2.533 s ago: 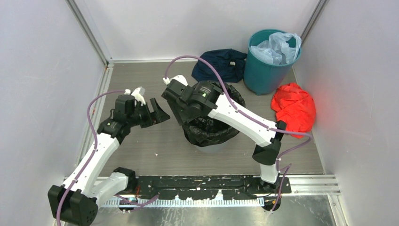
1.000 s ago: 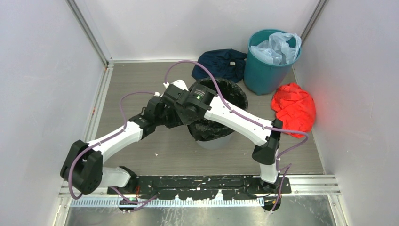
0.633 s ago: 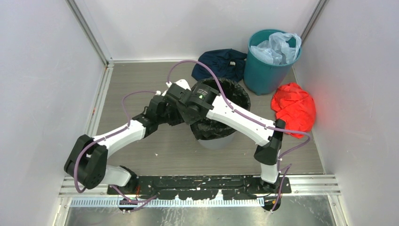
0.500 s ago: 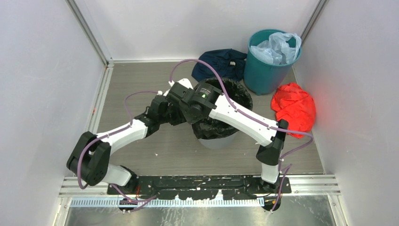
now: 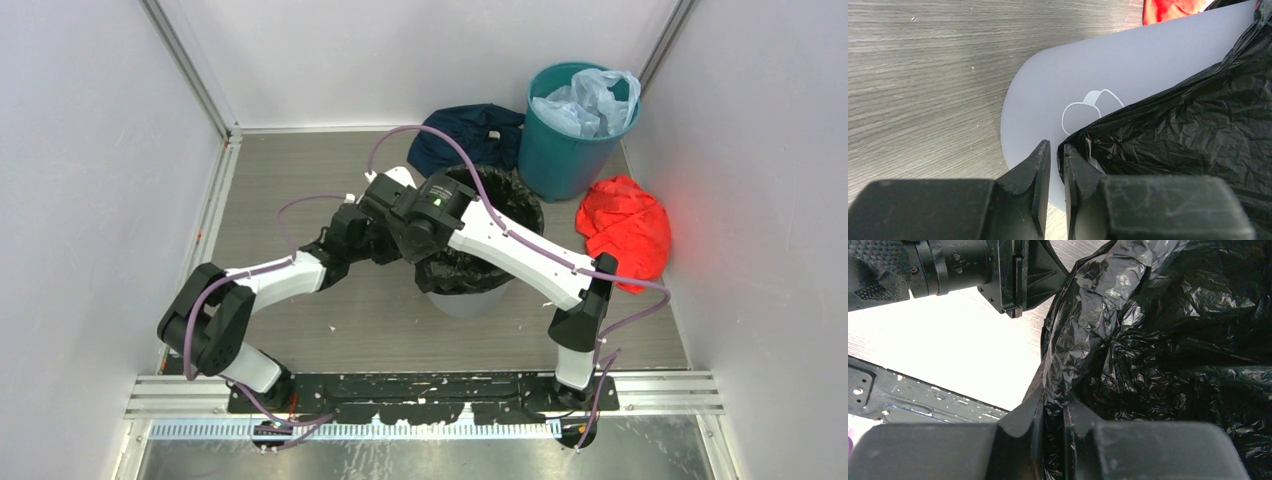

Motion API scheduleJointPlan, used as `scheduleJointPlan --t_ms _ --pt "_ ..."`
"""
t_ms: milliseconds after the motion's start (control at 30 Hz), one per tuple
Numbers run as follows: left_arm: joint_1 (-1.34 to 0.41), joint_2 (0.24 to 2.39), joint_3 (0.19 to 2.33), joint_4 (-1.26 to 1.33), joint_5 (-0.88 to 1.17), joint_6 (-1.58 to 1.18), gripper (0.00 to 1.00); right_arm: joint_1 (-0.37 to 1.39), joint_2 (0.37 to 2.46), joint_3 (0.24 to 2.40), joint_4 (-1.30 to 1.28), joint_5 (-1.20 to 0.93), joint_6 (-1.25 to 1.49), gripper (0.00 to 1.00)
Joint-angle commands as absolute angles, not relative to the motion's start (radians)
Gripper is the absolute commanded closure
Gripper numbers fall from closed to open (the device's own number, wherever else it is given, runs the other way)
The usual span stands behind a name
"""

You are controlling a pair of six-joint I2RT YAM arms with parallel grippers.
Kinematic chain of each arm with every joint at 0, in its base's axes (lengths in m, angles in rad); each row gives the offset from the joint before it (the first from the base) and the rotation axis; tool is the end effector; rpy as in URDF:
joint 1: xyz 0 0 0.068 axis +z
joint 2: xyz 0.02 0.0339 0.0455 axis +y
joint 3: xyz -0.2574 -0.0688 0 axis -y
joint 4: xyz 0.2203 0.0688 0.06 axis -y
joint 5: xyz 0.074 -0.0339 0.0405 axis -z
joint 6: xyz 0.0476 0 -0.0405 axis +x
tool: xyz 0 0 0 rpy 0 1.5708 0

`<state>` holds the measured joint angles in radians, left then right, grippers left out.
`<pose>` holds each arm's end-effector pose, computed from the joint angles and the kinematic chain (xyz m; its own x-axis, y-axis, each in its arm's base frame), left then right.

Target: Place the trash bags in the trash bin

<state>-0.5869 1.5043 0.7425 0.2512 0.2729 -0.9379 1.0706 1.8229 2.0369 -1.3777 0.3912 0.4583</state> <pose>0.2496 -0.1814 0.2031 -0.8286 -0.3815 -0.4098 0.1031 0.6155 -0.7814 0.1759 0.2839 0.3598 -0.7218 -0.4679 -0.5100 -0.4677 0.8729 -0.1388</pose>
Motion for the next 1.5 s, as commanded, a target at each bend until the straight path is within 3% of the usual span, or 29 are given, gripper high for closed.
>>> scheduleJointPlan --t_ms 0,467,1033,1467 --pt "-0.593 1.504 0.754 0.355 0.282 -0.952 0.83 1.061 1.77 2.047 -1.379 0.399 0.448 0.95" --pt "-0.593 1.336 0.747 0.144 0.259 -0.892 0.77 1.052 1.769 2.014 -1.37 0.39 0.452 0.96" --pt "-0.595 1.261 0.703 0.077 0.25 -0.879 0.77 1.052 1.775 2.022 -1.372 0.389 0.457 0.98" --pt "-0.629 1.202 0.741 0.003 0.241 -0.876 0.67 1.053 1.783 2.024 -1.359 0.381 0.455 0.99"
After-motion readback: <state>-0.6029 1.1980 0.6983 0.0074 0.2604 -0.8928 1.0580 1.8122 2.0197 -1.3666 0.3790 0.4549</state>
